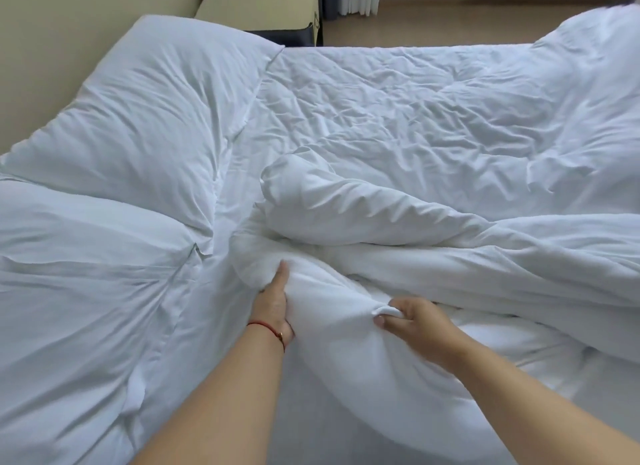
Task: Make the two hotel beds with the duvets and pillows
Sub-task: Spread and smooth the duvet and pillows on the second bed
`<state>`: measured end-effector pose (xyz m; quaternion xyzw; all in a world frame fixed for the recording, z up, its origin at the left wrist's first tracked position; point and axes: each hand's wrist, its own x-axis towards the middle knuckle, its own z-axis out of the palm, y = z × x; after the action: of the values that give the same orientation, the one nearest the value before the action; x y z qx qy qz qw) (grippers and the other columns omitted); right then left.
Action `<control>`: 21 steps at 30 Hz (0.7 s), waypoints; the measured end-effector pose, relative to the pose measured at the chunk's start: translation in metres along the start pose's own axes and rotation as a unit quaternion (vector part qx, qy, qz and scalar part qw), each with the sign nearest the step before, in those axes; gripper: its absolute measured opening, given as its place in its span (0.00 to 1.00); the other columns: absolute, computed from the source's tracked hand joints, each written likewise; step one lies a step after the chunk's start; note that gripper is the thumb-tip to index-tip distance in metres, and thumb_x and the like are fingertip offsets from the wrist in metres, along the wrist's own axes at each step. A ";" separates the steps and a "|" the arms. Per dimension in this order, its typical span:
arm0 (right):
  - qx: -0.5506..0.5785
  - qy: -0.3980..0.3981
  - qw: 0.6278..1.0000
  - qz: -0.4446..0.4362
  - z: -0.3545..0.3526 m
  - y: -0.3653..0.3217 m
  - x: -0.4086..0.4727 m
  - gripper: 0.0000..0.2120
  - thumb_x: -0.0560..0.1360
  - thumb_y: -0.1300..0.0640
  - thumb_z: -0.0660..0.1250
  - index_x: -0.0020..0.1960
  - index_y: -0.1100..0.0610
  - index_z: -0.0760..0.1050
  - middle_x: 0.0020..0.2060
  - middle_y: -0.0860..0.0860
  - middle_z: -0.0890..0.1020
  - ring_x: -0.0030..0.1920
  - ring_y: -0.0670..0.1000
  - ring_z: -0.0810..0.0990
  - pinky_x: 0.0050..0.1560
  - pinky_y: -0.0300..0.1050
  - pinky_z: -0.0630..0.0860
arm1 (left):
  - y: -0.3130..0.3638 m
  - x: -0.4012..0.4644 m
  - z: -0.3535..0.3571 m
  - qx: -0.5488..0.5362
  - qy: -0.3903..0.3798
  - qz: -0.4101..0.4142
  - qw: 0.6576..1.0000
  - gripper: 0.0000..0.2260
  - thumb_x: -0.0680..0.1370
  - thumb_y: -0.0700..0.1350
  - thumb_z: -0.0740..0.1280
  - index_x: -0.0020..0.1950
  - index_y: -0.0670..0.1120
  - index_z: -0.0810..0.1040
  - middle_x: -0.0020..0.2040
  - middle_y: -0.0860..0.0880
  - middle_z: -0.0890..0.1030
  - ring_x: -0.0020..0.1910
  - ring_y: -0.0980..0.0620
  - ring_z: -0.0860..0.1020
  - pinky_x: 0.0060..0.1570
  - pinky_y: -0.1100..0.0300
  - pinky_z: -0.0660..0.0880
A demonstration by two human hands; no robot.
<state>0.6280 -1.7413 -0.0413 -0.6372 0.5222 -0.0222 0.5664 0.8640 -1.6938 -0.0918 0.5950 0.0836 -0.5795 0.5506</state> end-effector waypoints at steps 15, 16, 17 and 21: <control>0.264 -0.050 0.949 -0.162 0.188 -0.267 -0.027 0.15 0.76 0.47 0.65 0.32 0.49 0.71 0.26 0.42 0.71 0.26 0.43 0.68 0.29 0.38 0.66 | 0.337 -0.099 -0.086 0.190 -0.131 0.256 0.939 0.17 0.74 0.52 0.69 0.58 0.44 0.81 0.55 0.47 0.84 0.52 0.52 0.83 0.52 0.55 0.80; 0.226 -0.010 0.959 -0.169 0.190 -0.269 -0.020 0.16 0.77 0.45 0.63 0.33 0.49 0.69 0.26 0.42 0.70 0.27 0.43 0.67 0.30 0.40 0.67 | 0.339 -0.097 -0.094 0.198 -0.117 0.267 0.936 0.15 0.74 0.52 0.69 0.55 0.44 0.83 0.54 0.48 0.84 0.51 0.52 0.83 0.52 0.54 0.80; 0.228 0.030 0.957 -0.174 0.187 -0.273 -0.014 0.15 0.77 0.44 0.62 0.34 0.49 0.70 0.27 0.43 0.71 0.28 0.45 0.68 0.32 0.43 0.69 | 0.337 -0.096 -0.100 0.209 -0.104 0.273 0.933 0.13 0.73 0.51 0.70 0.53 0.45 0.84 0.52 0.48 0.85 0.50 0.52 0.83 0.50 0.53 0.81; 0.280 0.198 0.918 -0.202 0.138 -0.285 0.018 0.16 0.80 0.45 0.58 0.39 0.52 0.75 0.27 0.47 0.76 0.31 0.49 0.75 0.40 0.50 0.73 | 0.285 -0.083 -0.098 0.305 -0.085 0.292 0.903 0.09 0.75 0.47 0.72 0.50 0.43 0.79 0.44 0.49 0.85 0.43 0.52 0.84 0.42 0.56 0.82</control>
<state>0.9041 -1.7101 0.1113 -0.5273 0.4565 -0.4068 0.5900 1.1067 -1.6836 0.1045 0.6800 -0.3218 -0.4386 0.4916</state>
